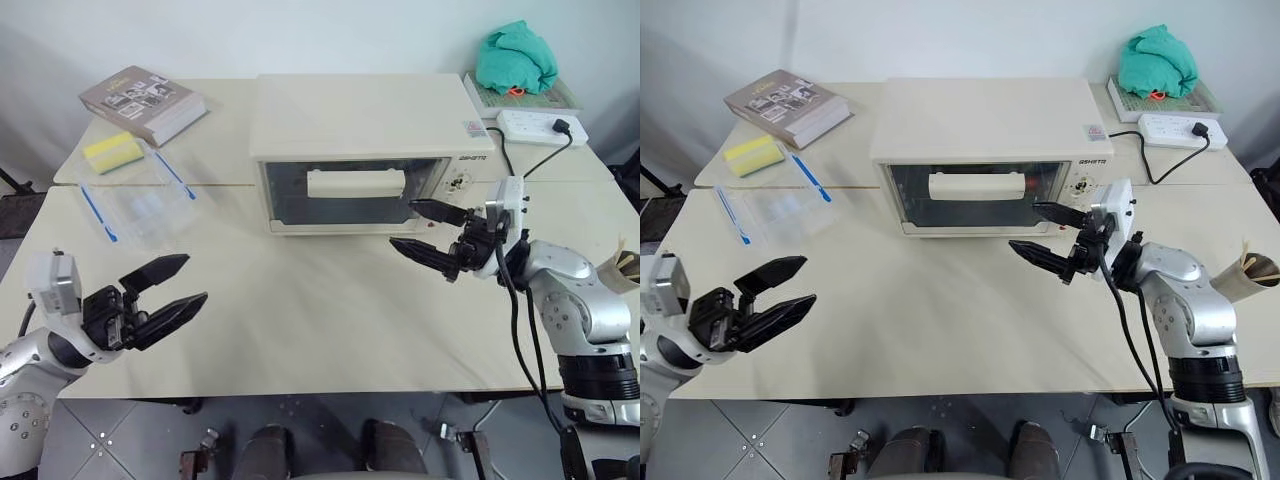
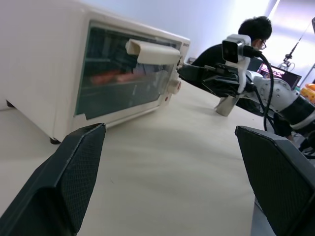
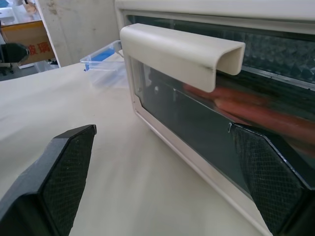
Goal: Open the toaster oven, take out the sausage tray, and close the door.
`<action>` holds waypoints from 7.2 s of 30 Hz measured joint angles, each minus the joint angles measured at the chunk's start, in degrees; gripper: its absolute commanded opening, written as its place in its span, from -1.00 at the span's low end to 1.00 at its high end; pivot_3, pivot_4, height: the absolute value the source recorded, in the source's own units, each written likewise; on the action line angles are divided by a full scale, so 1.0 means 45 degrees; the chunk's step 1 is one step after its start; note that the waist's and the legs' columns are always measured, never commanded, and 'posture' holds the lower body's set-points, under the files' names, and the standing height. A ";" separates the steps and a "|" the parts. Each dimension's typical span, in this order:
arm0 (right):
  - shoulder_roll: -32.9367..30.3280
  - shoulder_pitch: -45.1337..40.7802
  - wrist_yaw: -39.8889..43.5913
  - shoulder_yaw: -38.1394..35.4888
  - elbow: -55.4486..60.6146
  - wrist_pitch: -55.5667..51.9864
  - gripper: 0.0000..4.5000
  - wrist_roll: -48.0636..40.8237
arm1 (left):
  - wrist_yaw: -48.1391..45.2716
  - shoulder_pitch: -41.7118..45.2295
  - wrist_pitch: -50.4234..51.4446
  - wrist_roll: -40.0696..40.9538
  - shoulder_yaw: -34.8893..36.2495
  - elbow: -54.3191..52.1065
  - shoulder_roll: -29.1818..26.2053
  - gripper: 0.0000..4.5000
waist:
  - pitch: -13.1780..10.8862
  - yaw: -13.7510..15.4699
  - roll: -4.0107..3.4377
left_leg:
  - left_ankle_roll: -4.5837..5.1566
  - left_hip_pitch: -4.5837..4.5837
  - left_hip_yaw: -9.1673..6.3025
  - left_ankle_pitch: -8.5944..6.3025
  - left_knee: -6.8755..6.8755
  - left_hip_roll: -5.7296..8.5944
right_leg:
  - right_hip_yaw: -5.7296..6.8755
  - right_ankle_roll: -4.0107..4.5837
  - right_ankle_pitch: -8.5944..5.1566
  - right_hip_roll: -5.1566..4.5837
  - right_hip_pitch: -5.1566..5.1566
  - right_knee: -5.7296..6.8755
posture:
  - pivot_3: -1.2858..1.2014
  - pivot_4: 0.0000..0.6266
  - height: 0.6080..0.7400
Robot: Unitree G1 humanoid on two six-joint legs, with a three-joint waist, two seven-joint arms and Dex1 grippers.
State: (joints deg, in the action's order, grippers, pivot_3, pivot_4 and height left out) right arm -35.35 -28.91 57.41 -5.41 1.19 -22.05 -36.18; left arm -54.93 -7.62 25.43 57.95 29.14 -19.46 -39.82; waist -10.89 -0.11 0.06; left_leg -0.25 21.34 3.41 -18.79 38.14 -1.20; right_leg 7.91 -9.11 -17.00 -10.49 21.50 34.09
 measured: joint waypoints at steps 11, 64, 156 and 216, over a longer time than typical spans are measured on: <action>0.0665 -0.1061 0.1072 0.0109 -0.0922 0.0853 1.00 0.0381 | -0.0053 -0.0139 -0.0125 -0.0504 -0.0006 0.0020 0.0370 0.98 | 0.0000 0.0016 0.0000 | 0.0004 -0.0005 0.0037 -0.0002 0.0004 -0.0006 | -0.0036 -0.0001 0.0001 0.0007 0.0012 -0.0002 | 0.03 -0.52 1.00; -0.1209 0.6244 -0.1705 -0.2029 0.1940 0.7651 1.00 0.5983 | -0.0484 0.6796 -0.2742 -0.7454 -0.6548 0.6367 0.2708 -0.91 | -0.0004 0.0009 0.0023 | 0.0013 -0.0041 0.0104 0.0008 0.0044 -0.0019 | -0.0094 0.0005 0.0022 0.0018 0.0001 0.0002 | 0.03 -0.52 1.00; 0.3083 -0.3765 -0.8486 0.6371 -0.3849 0.5332 0.03 1.6468 | 0.0860 0.2029 -0.5775 -0.5594 -0.2724 0.2915 0.3107 1.00 | -0.0002 -0.0402 0.0026 | -0.0001 -0.0012 0.0077 -0.0001 0.0005 -0.0048 | -0.0067 0.0006 0.0022 0.0033 0.0043 0.0020 | 0.03 -0.52 1.00; 0.3401 -0.4672 -0.7931 0.6170 -0.4819 0.5426 0.00 1.5935 | 0.0812 0.2141 -0.5876 -0.5594 -0.2875 0.3032 0.3176 1.00 | 0.0001 -0.0507 0.0032 | -0.0032 -0.0012 0.0081 -0.0020 -0.0008 -0.0095 | -0.0065 0.0008 0.0022 0.0083 0.0049 0.0002 | 0.03 -0.52 1.00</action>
State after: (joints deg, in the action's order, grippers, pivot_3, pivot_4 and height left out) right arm -20.04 -49.93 21.72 22.36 -20.49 2.36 35.52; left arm -51.28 2.01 -1.01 32.77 16.20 -5.81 -25.53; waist -10.88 -2.39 0.20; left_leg -0.40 21.29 3.77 -18.88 38.10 -1.63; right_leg 7.61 -9.08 -16.90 -10.12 21.72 34.11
